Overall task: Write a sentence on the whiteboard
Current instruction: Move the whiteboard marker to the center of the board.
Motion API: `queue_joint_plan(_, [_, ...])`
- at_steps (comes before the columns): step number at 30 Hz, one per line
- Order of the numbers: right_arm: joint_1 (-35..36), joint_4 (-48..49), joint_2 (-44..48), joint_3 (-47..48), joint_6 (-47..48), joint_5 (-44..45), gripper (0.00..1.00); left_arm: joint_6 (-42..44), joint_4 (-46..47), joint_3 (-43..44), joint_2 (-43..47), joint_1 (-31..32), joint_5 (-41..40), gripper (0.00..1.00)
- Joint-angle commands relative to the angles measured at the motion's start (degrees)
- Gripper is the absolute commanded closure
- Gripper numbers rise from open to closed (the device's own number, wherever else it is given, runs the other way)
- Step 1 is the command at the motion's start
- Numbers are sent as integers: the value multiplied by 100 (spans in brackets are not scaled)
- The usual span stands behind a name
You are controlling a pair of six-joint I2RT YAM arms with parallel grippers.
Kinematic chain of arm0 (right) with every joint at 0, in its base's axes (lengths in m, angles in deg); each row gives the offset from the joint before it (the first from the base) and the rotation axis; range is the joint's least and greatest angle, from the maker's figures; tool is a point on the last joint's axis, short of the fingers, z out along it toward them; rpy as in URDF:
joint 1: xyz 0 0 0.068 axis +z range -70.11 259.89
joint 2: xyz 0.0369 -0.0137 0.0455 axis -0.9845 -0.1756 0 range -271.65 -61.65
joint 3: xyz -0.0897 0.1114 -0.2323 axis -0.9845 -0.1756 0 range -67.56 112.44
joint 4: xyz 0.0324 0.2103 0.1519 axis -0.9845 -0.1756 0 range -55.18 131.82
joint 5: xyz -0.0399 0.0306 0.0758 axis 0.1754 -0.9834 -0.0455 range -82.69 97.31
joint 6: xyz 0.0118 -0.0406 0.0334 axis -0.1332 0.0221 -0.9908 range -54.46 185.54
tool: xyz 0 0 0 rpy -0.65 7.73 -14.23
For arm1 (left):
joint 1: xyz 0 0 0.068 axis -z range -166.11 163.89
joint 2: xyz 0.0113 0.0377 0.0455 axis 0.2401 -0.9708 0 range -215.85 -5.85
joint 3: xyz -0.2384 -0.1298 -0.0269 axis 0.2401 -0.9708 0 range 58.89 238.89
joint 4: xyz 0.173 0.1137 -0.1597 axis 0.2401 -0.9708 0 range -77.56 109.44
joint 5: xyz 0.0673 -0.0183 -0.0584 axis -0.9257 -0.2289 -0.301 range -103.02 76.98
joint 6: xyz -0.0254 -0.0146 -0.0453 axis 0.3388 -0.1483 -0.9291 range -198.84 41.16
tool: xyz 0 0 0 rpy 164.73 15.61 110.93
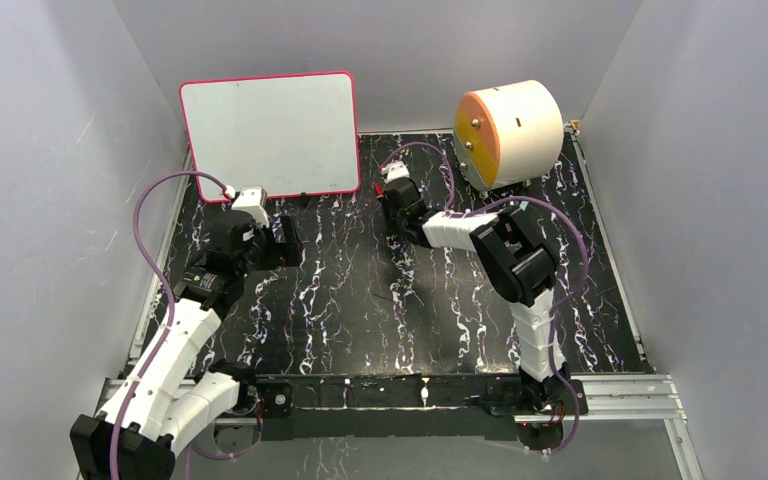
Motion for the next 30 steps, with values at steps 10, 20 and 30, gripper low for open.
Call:
queue_joint_plan(10, [32,-759,1855,-2442,-536,711,96,-60,20,-11,-41,-41,-132,5])
queue_joint_plan(20, [-3,-1679,3334,-3736,-1307,1253,92,-435,50,21,-203,-71,-1086,5])
queue_joint_plan(30, [-46,-1453,3881,-4198,-1231,1209,62,-594,336,230,-1033,-848,-413,3])
